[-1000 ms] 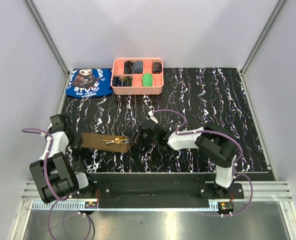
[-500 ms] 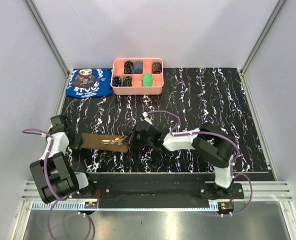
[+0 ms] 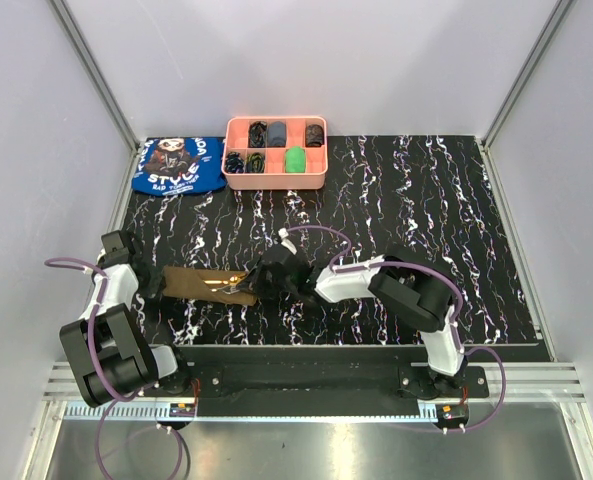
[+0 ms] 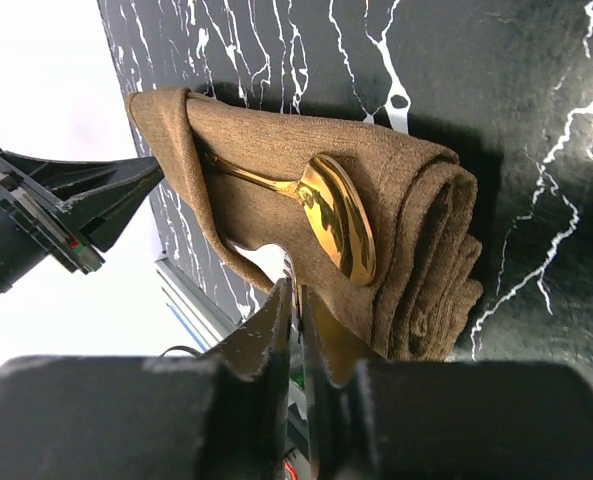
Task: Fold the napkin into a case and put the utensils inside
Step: Insert the fork into the folded napkin, then reset both arms
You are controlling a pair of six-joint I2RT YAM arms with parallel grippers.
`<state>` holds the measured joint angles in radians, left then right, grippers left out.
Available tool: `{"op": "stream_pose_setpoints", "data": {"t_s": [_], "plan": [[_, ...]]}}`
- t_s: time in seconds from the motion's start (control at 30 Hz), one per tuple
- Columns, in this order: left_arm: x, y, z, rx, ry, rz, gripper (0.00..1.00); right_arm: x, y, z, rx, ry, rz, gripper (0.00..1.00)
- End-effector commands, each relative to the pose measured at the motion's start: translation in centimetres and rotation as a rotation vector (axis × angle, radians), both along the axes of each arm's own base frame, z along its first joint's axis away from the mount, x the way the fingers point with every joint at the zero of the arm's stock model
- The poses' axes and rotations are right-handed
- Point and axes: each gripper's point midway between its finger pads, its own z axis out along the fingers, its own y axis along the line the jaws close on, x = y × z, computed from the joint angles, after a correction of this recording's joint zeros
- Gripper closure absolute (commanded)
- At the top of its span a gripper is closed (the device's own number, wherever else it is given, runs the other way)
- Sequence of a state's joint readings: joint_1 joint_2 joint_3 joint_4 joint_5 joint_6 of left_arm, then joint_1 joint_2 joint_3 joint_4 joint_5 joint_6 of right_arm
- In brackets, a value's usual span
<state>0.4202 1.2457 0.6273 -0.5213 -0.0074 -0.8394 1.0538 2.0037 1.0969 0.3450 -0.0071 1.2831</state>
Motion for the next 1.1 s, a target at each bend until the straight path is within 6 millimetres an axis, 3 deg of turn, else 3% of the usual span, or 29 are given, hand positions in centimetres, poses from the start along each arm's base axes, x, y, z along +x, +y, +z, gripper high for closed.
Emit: {"op": "stream_pose_setpoints", "data": {"t_s": [0.0, 0.17, 0.27, 0.43, 0.5, 0.57, 0.63, 0.73, 0.77, 0.83, 0.87, 0.93, 0.97, 1.0, 1.03, 1.07], "plan": [[0.4, 0.3, 0.4, 0.013, -0.033, 0.005, 1.0, 0.2, 1.3, 0.9, 0.028, -0.013, -0.003, 0.83], [1.4, 0.1, 1.9, 0.019, -0.098, -0.039, 1.0, 0.1, 0.5, 1.6, 0.011, -0.034, -0.003, 0.66], [2.0, -0.1, 3.2, 0.027, -0.157, -0.063, 0.94, -0.1, 0.0, 2.0, -0.006, -0.054, 0.006, 0.59], [2.7, -0.6, 5.7, 0.044, -0.257, -0.096, 0.58, -0.6, -1.7, 3.1, -0.045, -0.094, 0.018, 0.49], [3.0, -1.0, 6.9, 0.041, -0.309, -0.113, 0.49, -0.7, -2.8, 3.9, -0.064, -0.117, 0.009, 0.42], [3.2, -1.2, 8.4, 0.054, -0.368, -0.115, 0.45, -1.0, -4.2, 3.4, -0.133, -0.124, 0.016, 0.36], [3.7, -2.0, 9.9, 0.059, -0.423, -0.153, 0.41, -0.9, -5.2, 4.7, -0.157, -0.161, 0.017, 0.35], [5.0, -5.4, 13.4, 0.086, -0.517, -0.296, 0.37, -1.0, -9.1, 4.8, -0.305, -0.244, 0.019, 0.29], [5.6, -8.6, 15.0, 0.082, -0.56, -0.408, 0.36, -1.1, -11.2, 3.9, -0.407, -0.266, 0.04, 0.29], [6.2, -11.9, 16.7, 0.1, -0.615, -0.528, 0.35, -0.4, -14.8, 4.3, -0.498, -0.335, -0.009, 0.21], [5.6, -16.8, 17.5, 0.07, -0.655, -0.694, 0.33, -0.4, -16.6, 4.0, -0.551, -0.348, -0.011, 0.17], [5.1, -20.8, 17.5, 0.098, -0.668, -0.865, 0.3, -0.3, -20.4, 4.3, -0.561, -0.361, -0.062, 0.1], [3.3, -24.8, 17.7, 0.084, -0.681, -1.003, 0.3, -0.4, -21.6, 4.5, -0.567, -0.377, -0.06, 0.09], [3.0, -25.7, 17.3, 0.133, -0.673, -1.037, 0.29, -0.6, -23.7, 5.2, -0.552, -0.394, -0.093, 0.0], [2.4, -27.0, 16.7, 0.149, -0.666, -1.085, 0.29, -1.1, -24.8, 5.3, -0.563, -0.404, -0.101, 0.0], [0.5, -29.5, 16.2, 0.148, -0.668, -1.183, 0.28, -1.3, -25.7, 5.6, -0.559, -0.419, -0.124, 0.0]]}}
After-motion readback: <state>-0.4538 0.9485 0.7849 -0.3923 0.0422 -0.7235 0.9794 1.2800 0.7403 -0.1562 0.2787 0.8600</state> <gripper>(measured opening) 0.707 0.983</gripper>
